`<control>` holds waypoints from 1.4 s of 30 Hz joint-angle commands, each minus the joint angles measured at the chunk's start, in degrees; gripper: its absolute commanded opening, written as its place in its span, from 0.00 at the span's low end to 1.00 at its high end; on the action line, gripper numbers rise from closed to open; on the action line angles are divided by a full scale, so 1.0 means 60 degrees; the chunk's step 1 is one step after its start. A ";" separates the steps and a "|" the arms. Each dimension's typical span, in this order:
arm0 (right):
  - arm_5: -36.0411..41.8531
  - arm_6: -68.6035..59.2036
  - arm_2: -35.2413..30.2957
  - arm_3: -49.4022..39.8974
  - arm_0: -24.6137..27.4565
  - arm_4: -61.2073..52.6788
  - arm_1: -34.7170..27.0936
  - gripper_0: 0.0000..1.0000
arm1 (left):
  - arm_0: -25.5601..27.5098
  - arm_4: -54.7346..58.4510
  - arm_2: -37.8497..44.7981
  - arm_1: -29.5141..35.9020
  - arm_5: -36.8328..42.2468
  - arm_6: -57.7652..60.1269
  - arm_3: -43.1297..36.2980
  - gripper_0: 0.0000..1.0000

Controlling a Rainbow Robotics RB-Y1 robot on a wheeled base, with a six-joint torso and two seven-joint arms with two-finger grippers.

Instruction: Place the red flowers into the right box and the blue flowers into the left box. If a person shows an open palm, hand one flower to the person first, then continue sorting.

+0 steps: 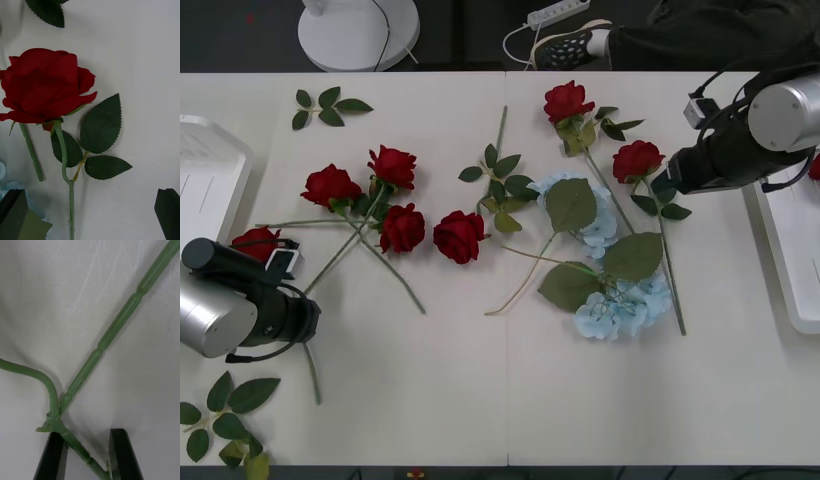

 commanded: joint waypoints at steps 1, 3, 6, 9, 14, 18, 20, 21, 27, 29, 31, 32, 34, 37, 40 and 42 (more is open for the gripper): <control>-0.0190 -0.0087 0.0050 0.0391 -0.0033 0.0386 0.0656 1.00 | 0.0048 -0.0439 -0.0381 -0.0290 -0.0384 0.0348 0.1001 0.00; -0.0264 -0.0058 0.0064 0.0567 -0.0033 0.0474 0.0846 1.00 | 0.0062 -0.0586 -0.0381 -0.0275 -0.0384 0.0319 0.1001 0.00; -0.0293 0.0001 0.0050 0.0816 -0.0048 0.0606 0.1022 1.00 | 0.0136 -0.0673 -0.0381 -0.0172 -0.0384 0.0289 0.0928 0.00; -0.0410 0.0074 0.0050 0.1079 -0.0062 0.0708 0.1183 1.00 | 0.0282 -0.0644 -0.0367 0.0106 -0.0384 0.0289 0.0605 0.00; -0.0527 0.0235 0.0064 0.1753 -0.0223 0.0899 0.1593 1.00 | 0.0868 -0.0571 -0.0103 0.0868 -0.0355 0.0363 -0.0640 0.00; -0.0791 0.0396 0.0064 0.2383 -0.0414 0.1001 0.1930 1.00 | 0.1542 -0.0278 0.0732 0.1454 -0.0135 0.0333 -0.2075 0.00; -0.0894 0.0484 0.0064 0.2691 -0.0560 0.1045 0.2062 1.00 | 0.1732 -0.0190 0.1347 0.1659 0.0246 0.0304 -0.3218 0.00; -0.0894 0.0528 0.0064 0.2778 -0.0604 0.1075 0.2091 1.00 | 0.1762 -0.0190 0.1611 0.1673 0.0378 0.0289 -0.3628 0.00; -0.0894 0.0675 0.0064 0.2954 -0.0721 0.1060 0.2135 0.40 | 0.1498 0.0308 0.2914 0.1454 -0.0003 0.0245 -0.5313 0.00; -0.0894 0.0733 0.0064 0.2954 -0.0721 0.1045 0.2121 0.26 | 0.1307 0.0308 0.3061 0.1307 -0.0545 0.0216 -0.5488 0.00; -0.0850 0.0763 0.0050 0.2954 -0.0736 0.0987 0.2091 0.07 | 0.0956 0.0132 0.3120 0.1073 -0.1322 0.0172 -0.5532 0.00; -0.0835 0.0763 0.0050 0.2954 -0.0765 0.0957 0.2077 0.01 | 0.0868 0.0030 0.3105 0.0970 -0.1512 0.0143 -0.5532 0.00; -0.0718 0.0792 0.0050 0.2954 -0.0809 0.0928 0.2033 0.00 | 0.0619 -0.0132 0.3120 0.0736 -0.1776 0.0172 -0.5518 0.00; -0.0454 0.0880 0.0050 0.2954 -0.0956 0.0840 0.1915 0.00 | 0.0414 -0.0395 0.3120 0.0399 -0.2406 0.0245 -0.5430 0.00; -0.0088 0.1012 0.0006 0.2954 -0.1132 0.0708 0.1769 0.00 | 0.0121 -0.0044 0.3120 -0.0070 -0.3490 0.0260 -0.5210 0.00; 0.0190 0.1143 -0.0009 0.2881 -0.1278 0.0591 0.1579 0.00 | -0.0187 0.0293 0.3105 -0.0407 -0.3753 0.0275 -0.5283 0.00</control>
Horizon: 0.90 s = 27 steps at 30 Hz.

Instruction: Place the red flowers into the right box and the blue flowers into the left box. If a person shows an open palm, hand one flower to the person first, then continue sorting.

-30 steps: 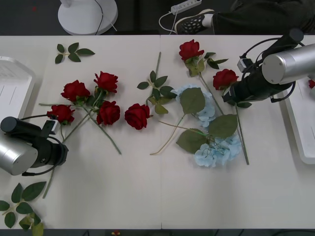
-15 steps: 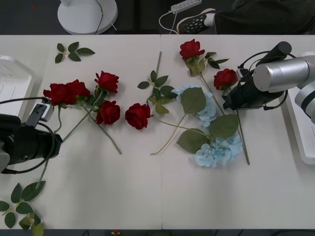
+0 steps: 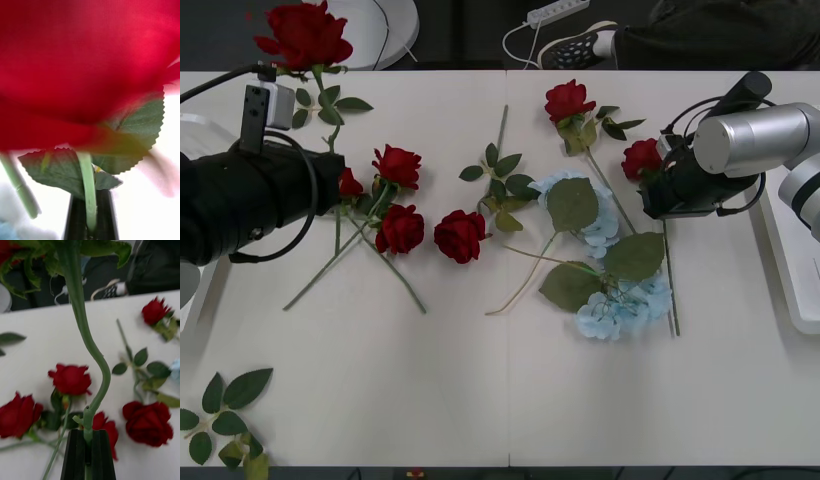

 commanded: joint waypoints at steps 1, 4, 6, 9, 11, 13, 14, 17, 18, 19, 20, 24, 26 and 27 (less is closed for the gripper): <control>0.0525 0.0938 -0.0074 -0.0176 -0.0802 -0.0325 -0.0513 0.00 | -0.0922 0.0702 0.0144 -0.0844 -0.0642 0.0289 -0.0096 0.00; 0.0906 0.1583 -0.0118 -0.0220 -0.0963 -0.0808 -0.0923 0.00 | -0.1347 0.1376 -0.0105 -0.1342 -0.0861 0.0377 -0.0242 0.00; 0.1126 0.1920 -0.0191 -0.0249 -0.1022 -0.1219 -0.1201 0.00 | -0.1508 0.1640 -0.0310 -0.1678 -0.1125 0.0451 -0.0242 0.00; 0.1287 0.2447 -0.0294 -0.0410 -0.1110 -0.1702 -0.1816 0.00 | -0.1787 0.1742 -0.0544 -0.2235 -0.1418 0.0612 -0.0213 0.00; 0.1287 0.2667 -0.0294 -0.0498 -0.1198 -0.1892 -0.2270 0.00 | -0.2006 0.1757 -0.0618 -0.2572 -0.1418 0.0714 -0.0184 0.00; 0.1287 0.2989 -0.0323 -0.0498 -0.1271 -0.2024 -0.2798 0.00 | -0.2285 0.1669 -0.0764 -0.2938 -0.1418 0.1124 -0.0154 0.00; 0.1287 0.3194 -0.0308 -0.0498 -0.1330 -0.2010 -0.3105 0.00 | -0.2446 0.1625 -0.0852 -0.3173 -0.1418 0.1344 -0.0125 0.00; 0.1243 0.3648 -0.0323 -0.0498 -0.1374 -0.1878 -0.3794 0.00 | -0.2827 0.1537 -0.0940 -0.3641 -0.1418 0.1725 -0.0037 0.00; 0.1228 0.3736 -0.0323 -0.0498 -0.1374 -0.1834 -0.3926 0.00 | -0.2915 0.1537 -0.0984 -0.3729 -0.1433 0.1813 -0.0008 0.00; 0.1199 0.3897 -0.0323 -0.0498 -0.1374 -0.1643 -0.4160 0.00 | -0.3090 0.1493 -0.1072 -0.3920 -0.1418 0.1974 0.0065 0.00; 0.1184 0.4073 -0.0323 -0.0498 -0.1374 -0.1409 -0.4380 0.00 | -0.3266 0.1449 -0.1174 -0.4110 -0.1433 0.2091 0.0197 0.00; 0.1184 0.4600 -0.0308 -0.0293 -0.1374 -0.0325 -0.4819 0.00 | -0.3735 0.1376 -0.1482 -0.4637 -0.1477 0.2164 0.0695 0.00; 0.1111 0.4688 -0.0308 0.0088 -0.1374 0.0056 -0.4907 0.00 | -0.3984 0.1303 -0.1819 -0.4945 -0.1799 0.2164 0.1076 0.00; 0.1052 0.4703 -0.0308 0.0278 -0.1374 0.0202 -0.4922 0.00 | -0.4057 0.1273 -0.1995 -0.5092 -0.2033 0.2164 0.1267 0.00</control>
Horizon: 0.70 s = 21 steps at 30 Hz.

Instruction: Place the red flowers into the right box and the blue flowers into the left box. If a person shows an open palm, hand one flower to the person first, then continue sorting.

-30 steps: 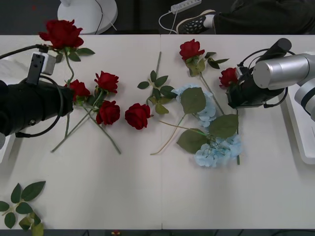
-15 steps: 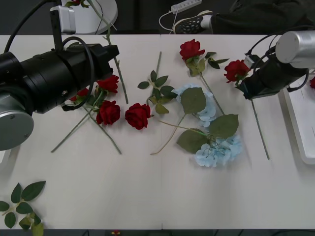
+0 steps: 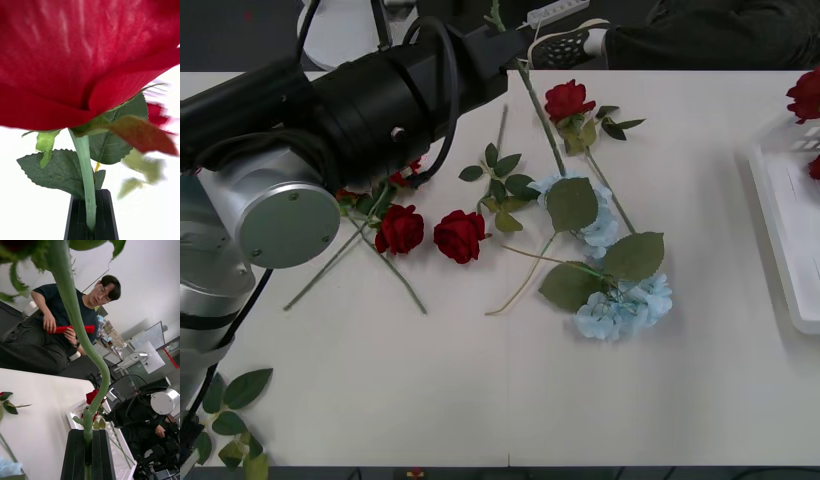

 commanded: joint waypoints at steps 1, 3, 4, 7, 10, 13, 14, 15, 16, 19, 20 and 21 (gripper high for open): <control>-0.0310 0.0465 -0.0231 0.0811 -0.0524 0.0795 -0.0534 0.00 | -0.0900 -0.0247 -0.0902 -0.0906 -0.1090 -0.0054 0.0845 0.00; -0.0618 0.0538 -0.0231 0.1192 -0.0451 0.1117 -0.0505 0.00 | -0.1017 -0.0335 -0.1283 -0.1140 -0.1720 -0.0112 0.1241 0.00; -0.0706 0.0552 -0.0231 0.1279 -0.0436 0.1205 -0.0490 0.00 | -0.1046 -0.0350 -0.1356 -0.1184 -0.1852 -0.0127 0.1343 0.00; -0.1219 0.0582 -0.0231 0.1704 -0.0202 0.1513 -0.0358 0.00 | -0.1222 -0.0467 -0.1679 -0.1506 -0.2101 -0.0200 0.1680 0.00; -0.1702 0.0523 -0.0231 0.1924 0.0062 0.1703 -0.0212 0.00 | -0.1398 -0.0555 -0.1869 -0.1726 -0.2101 -0.0259 0.1929 0.00; -0.2185 0.0435 -0.0231 0.2100 0.0326 0.1864 -0.0051 0.00 | -0.1471 -0.0613 -0.1986 -0.1799 -0.2101 -0.0303 0.2003 0.00; -0.2259 0.0406 -0.0231 0.2129 0.0370 0.1864 -0.0007 0.00 | -0.1471 -0.0613 -0.1986 -0.1799 -0.2101 -0.0303 0.2003 0.00; -0.2434 0.0362 -0.0231 0.2217 0.0472 0.1923 0.0081 0.00 | -0.1471 -0.0613 -0.1986 -0.1799 -0.2101 -0.0303 0.2003 0.00; -0.2625 0.0318 -0.0231 0.2334 0.0545 0.2040 0.0169 0.00 | -0.1471 -0.0613 -0.1986 -0.1799 -0.2101 -0.0303 0.2003 0.00; -0.3006 0.0230 -0.0231 0.2715 0.0648 0.2318 0.0447 0.00 | -0.1471 -0.0613 -0.1986 -0.1799 -0.2101 -0.0303 0.2003 0.00; -0.3050 0.0216 -0.0231 0.2803 0.0648 0.2347 0.0491 0.00 | -0.1471 -0.0613 -0.1986 -0.1799 -0.2101 -0.0303 0.2003 0.00; -0.3123 0.0186 -0.0231 0.2979 0.0663 0.2362 0.0608 0.00 | -0.1471 -0.0613 -0.1986 -0.1799 -0.2101 -0.0303 0.2003 0.00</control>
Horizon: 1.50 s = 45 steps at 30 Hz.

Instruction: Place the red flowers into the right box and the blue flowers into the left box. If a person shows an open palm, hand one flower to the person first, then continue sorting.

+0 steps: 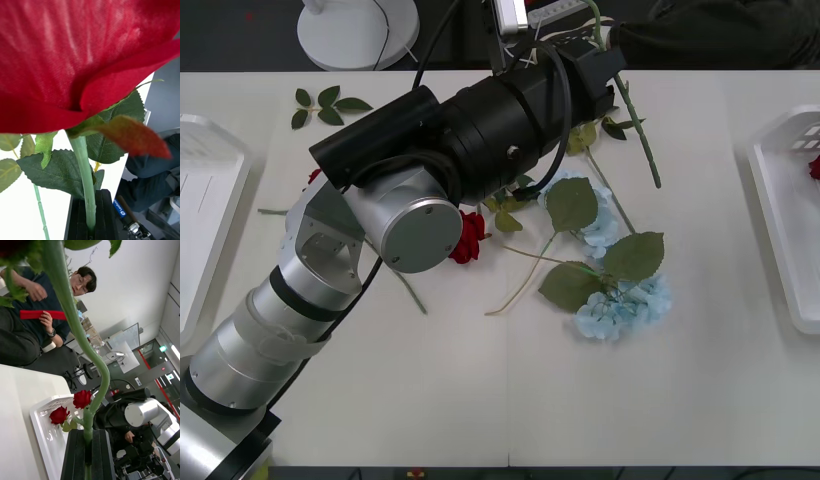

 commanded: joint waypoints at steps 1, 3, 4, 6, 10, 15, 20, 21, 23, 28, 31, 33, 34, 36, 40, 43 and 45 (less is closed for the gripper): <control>-0.0392 -0.0170 -0.0230 0.0704 0.0093 0.0291 0.0521 0.00 | -0.0472 -0.0103 -0.0108 -0.0233 -0.0171 -0.0298 -0.0127 0.00; -0.0465 -0.0199 -0.0230 0.0851 0.0093 0.0305 0.0638 0.00 | -0.0472 -0.0103 -0.0108 -0.0233 -0.0171 -0.0298 -0.0127 0.00; -0.0524 -0.0214 -0.0230 0.0924 0.0093 0.0276 0.0697 0.00 | -0.0472 -0.0103 -0.0108 -0.0233 -0.0171 -0.0298 -0.0127 0.00; -0.0553 -0.0228 -0.0230 0.0968 0.0093 0.0276 0.0755 0.00 | -0.0472 -0.0103 -0.0108 -0.0233 -0.0171 -0.0298 -0.0127 0.00; -0.0553 -0.0258 -0.0230 0.0968 0.0093 0.0305 0.0770 0.00 | -0.0472 -0.0103 -0.0108 -0.0233 -0.0171 -0.0298 -0.0127 0.00; -0.0568 -0.0258 -0.0230 0.0968 0.0093 0.0217 0.0726 0.46 | -0.0472 -0.0103 -0.0108 -0.0233 -0.0171 -0.0298 -0.0127 0.00; -0.0495 -0.0214 -0.0230 0.0719 0.0093 -0.0017 0.0506 0.71 | -0.0472 -0.0103 -0.0108 -0.0233 -0.0171 -0.0298 -0.0127 0.00; -0.0436 -0.0184 -0.0230 0.0617 0.0093 -0.0105 0.0433 0.74 | -0.0472 -0.0103 -0.0108 -0.0233 -0.0171 -0.0298 -0.0127 0.00; -0.0246 -0.0155 -0.0230 0.0368 0.0093 -0.0398 0.0243 0.78 | -0.0472 -0.0103 -0.0108 -0.0233 -0.0171 -0.0298 -0.0127 0.00; 0.0560 -0.0053 -0.0670 -0.0292 0.0093 -0.2082 -0.0402 0.89 | -0.0472 -0.0103 -0.0108 -0.0233 -0.0171 -0.0298 -0.0127 0.00; 0.1293 0.0094 -0.0904 -0.0922 0.0093 -0.2844 -0.0768 0.94 | -0.0472 -0.0103 -0.0108 -0.0233 -0.0171 -0.0298 -0.0127 0.00; 0.1791 0.0211 -0.0919 -0.1507 0.0093 -0.3445 -0.1090 0.95 | -0.0472 -0.0103 -0.0108 -0.0233 -0.0171 -0.0298 -0.0127 0.00; 0.2010 0.0240 -0.0919 -0.1742 0.0093 -0.3694 -0.1207 0.95 | -0.0472 -0.0103 -0.0108 -0.0233 -0.0171 -0.0298 -0.0127 0.00; 0.2435 0.0343 -0.0919 -0.2225 0.0093 -0.4177 -0.1383 0.96 | -0.0472 -0.0103 -0.0108 -0.0233 -0.0171 -0.0298 -0.0127 0.00; 0.3534 0.0504 -0.0919 -0.3412 0.0093 -0.5569 -0.1779 0.98 | -0.0472 -0.0103 -0.0108 -0.0233 -0.0171 -0.0298 -0.0127 0.00; 0.4222 0.0548 -0.0963 -0.4130 0.0093 -0.6462 -0.1881 1.00 | -0.0472 -0.0103 -0.0108 -0.0233 -0.0171 -0.0298 -0.0127 0.00; 0.4823 0.0621 -0.1109 -0.4730 0.0108 -0.7253 -0.1896 1.00 | -0.0472 -0.0103 -0.0108 -0.0233 -0.0171 -0.0298 -0.0127 0.00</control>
